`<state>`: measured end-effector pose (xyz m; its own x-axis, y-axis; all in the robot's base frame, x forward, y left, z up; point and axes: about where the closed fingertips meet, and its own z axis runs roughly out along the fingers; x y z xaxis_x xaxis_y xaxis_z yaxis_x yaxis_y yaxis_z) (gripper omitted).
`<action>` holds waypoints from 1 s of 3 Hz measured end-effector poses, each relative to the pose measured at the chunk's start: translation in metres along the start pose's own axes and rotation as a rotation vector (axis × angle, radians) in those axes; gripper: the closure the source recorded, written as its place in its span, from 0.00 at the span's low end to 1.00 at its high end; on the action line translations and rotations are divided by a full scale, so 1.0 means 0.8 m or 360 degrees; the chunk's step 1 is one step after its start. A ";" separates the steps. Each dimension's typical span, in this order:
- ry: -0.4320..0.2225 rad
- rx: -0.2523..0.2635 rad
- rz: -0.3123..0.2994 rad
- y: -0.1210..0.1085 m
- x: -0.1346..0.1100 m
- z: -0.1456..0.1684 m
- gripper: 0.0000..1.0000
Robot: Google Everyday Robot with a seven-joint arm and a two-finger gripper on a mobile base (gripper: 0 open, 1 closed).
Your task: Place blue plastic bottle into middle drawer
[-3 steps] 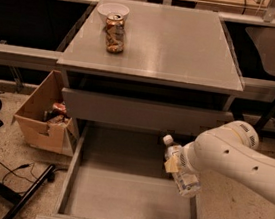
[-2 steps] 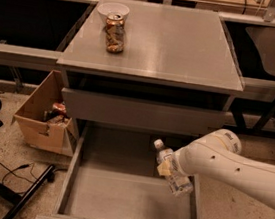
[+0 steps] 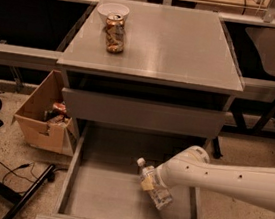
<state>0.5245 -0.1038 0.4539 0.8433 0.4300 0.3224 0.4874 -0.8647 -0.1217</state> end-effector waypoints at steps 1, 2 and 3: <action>-0.0107 -0.0037 0.0039 0.009 -0.025 0.042 1.00; -0.0110 -0.0041 0.0078 0.010 -0.026 0.044 0.82; -0.0110 -0.0040 0.0078 0.010 -0.026 0.044 0.58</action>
Offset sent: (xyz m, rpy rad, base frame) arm -0.0047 -0.0046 -0.0324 -0.0395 0.0445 -0.0111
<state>0.5188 -0.1102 0.4136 0.8801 0.4032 0.2507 0.4400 -0.8910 -0.1116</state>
